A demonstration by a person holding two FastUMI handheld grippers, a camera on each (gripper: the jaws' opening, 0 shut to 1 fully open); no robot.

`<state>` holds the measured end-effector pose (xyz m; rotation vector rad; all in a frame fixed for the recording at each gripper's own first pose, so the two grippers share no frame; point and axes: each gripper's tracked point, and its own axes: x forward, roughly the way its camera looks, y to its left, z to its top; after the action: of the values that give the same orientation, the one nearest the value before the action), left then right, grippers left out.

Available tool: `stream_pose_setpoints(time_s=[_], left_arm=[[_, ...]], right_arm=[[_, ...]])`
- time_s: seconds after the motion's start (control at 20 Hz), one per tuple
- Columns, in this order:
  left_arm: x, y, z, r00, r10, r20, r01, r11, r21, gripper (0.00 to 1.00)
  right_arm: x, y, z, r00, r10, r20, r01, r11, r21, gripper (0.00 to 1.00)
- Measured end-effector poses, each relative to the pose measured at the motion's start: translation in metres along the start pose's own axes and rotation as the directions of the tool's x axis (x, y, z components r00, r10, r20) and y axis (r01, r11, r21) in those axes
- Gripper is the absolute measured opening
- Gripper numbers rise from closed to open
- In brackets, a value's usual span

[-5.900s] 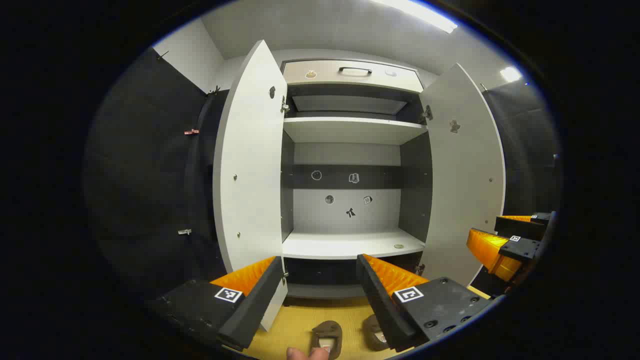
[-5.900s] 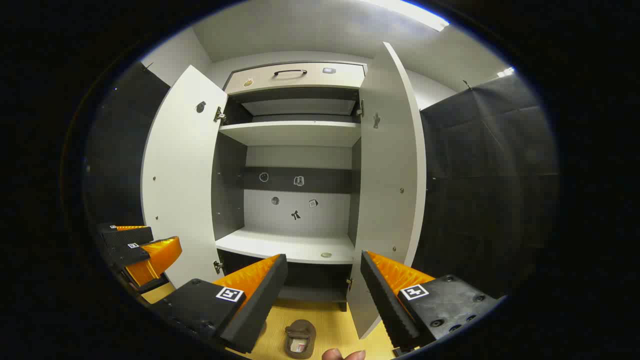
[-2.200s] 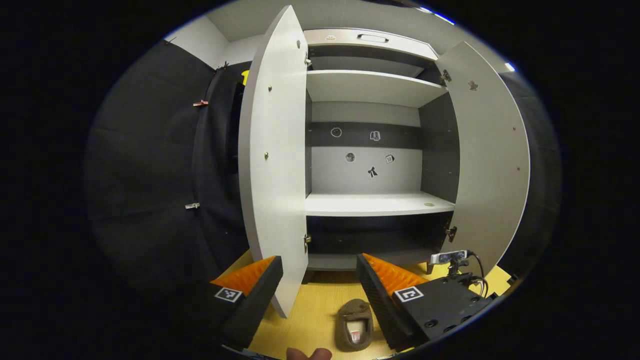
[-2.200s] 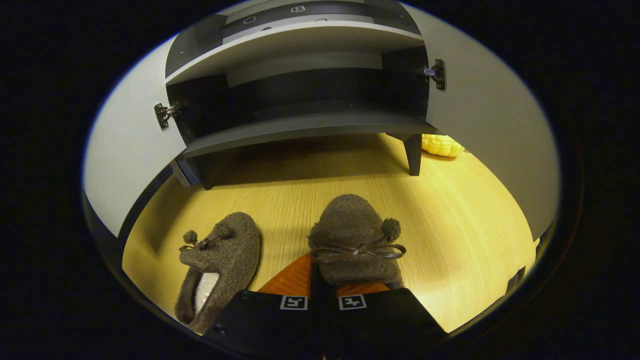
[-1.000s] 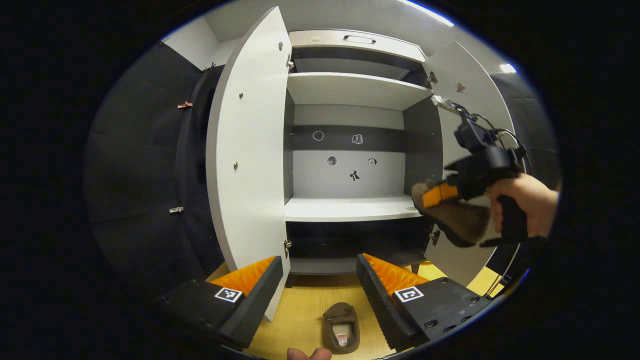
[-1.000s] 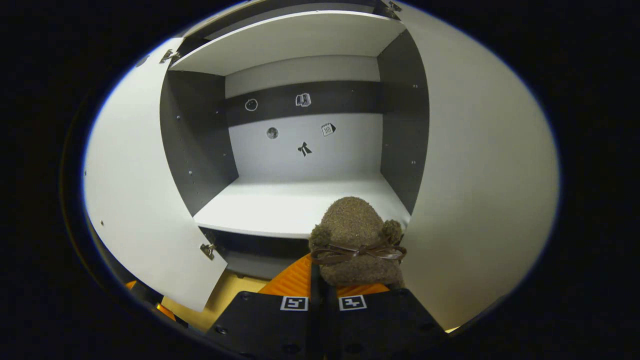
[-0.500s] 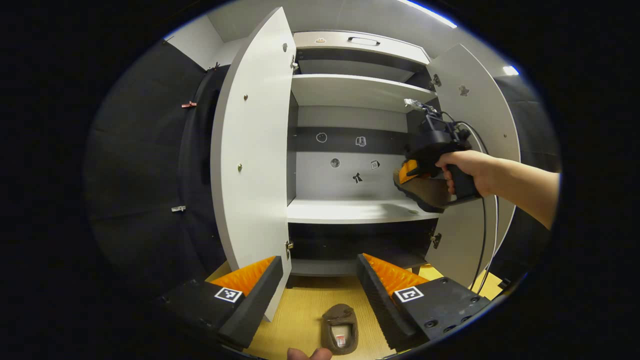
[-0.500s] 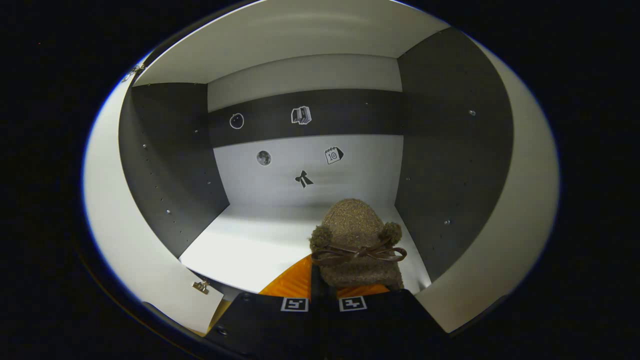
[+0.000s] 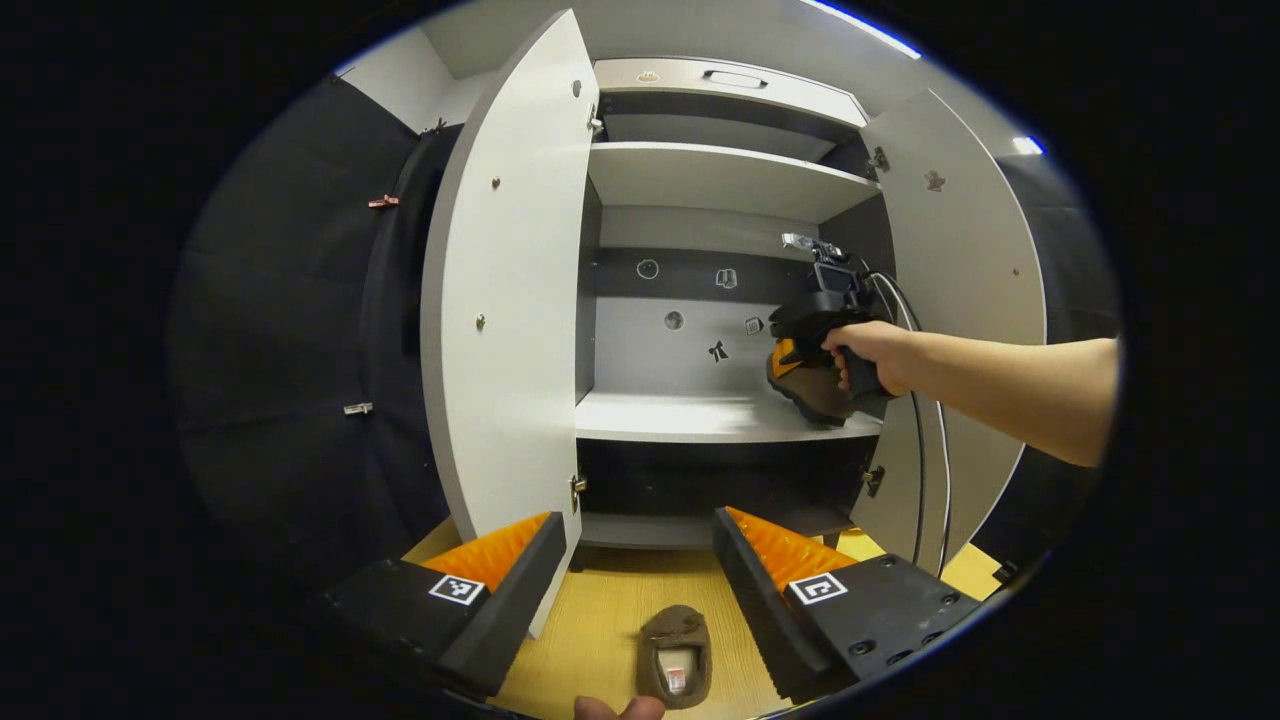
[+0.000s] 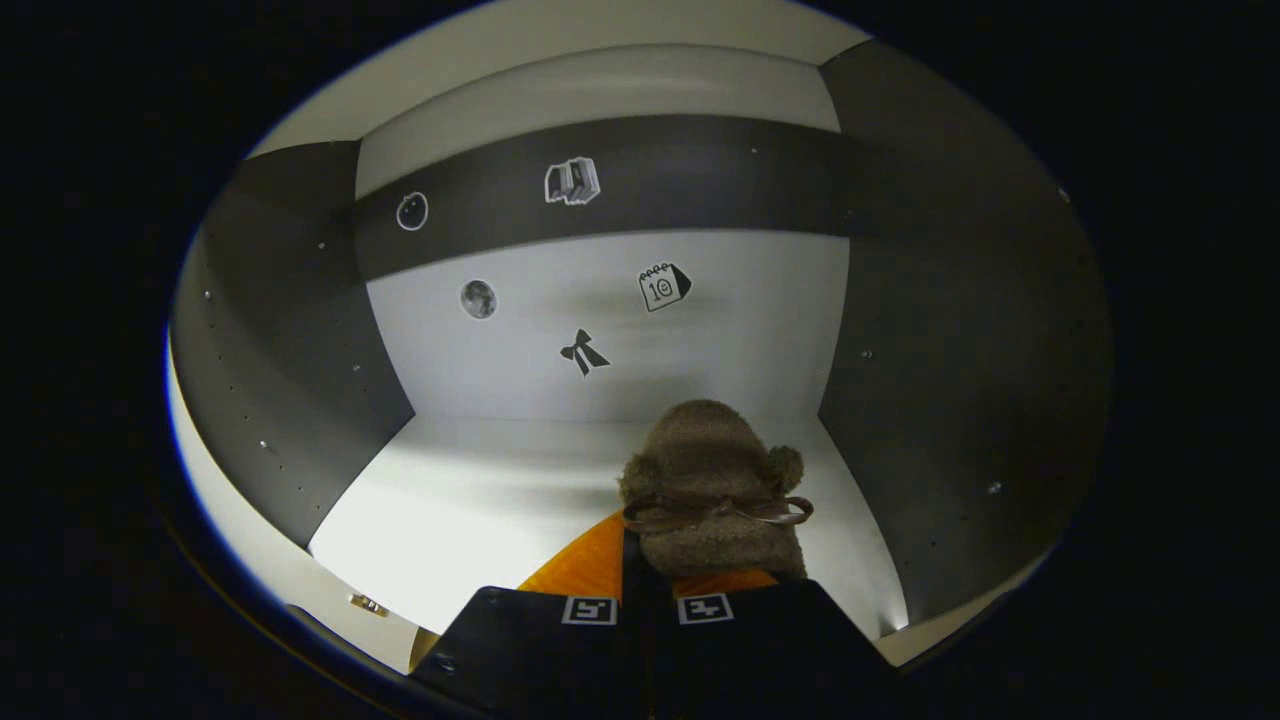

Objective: Grab one shoe with the right hand and put it into the shoe cabinet, grab the other shoe with the left hand and put it into the shoe cabinet; then close the right door with the right hand and the left door with the left hand.

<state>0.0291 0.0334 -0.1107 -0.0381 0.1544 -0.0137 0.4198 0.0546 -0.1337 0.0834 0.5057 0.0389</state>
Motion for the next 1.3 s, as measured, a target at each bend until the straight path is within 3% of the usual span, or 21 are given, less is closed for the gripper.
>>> stream_pose_setpoints(time_s=[0.4,0.6,0.7,0.95,1.0,1.05,1.3], left_arm=[[0.003,0.008,-0.005,1.0,0.018,-0.023,-0.019,1.0,-0.009,0.95],[0.004,0.004,-0.001,1.0,0.012,-0.013,-0.012,1.0,-0.005,0.95],[0.003,0.002,0.0,1.0,0.008,-0.01,-0.008,1.0,-0.002,0.95],[0.004,-0.008,0.001,1.0,-0.016,-0.011,0.015,1.0,-0.007,0.95],[0.004,-0.009,0.001,1.0,-0.02,-0.011,0.02,1.0,-0.007,0.95],[0.004,-0.011,-0.001,1.0,-0.024,-0.012,0.024,1.0,-0.007,0.95],[0.005,-0.012,-0.011,0.999,-0.047,-0.029,0.046,0.999,-0.006,0.95]], right_arm=[[0.03,0.003,-0.008,0.999,-0.016,-0.043,0.016,1.0,0.002,0.08],[0.022,0.005,-0.012,0.997,-0.014,-0.073,0.015,1.0,0.017,0.17],[0.01,0.009,-0.012,0.997,0.01,-0.077,-0.008,1.0,0.021,0.31],[-0.034,0.015,-0.006,0.998,0.053,-0.038,-0.052,0.998,0.026,0.82],[-0.044,0.018,0.001,0.998,0.065,-0.001,-0.065,0.997,0.037,0.82],[-0.057,0.021,0.01,0.996,0.079,0.048,-0.082,0.995,0.052,0.99],[-0.13,0.021,0.038,0.963,0.079,0.257,-0.105,0.991,0.086,0.98]])
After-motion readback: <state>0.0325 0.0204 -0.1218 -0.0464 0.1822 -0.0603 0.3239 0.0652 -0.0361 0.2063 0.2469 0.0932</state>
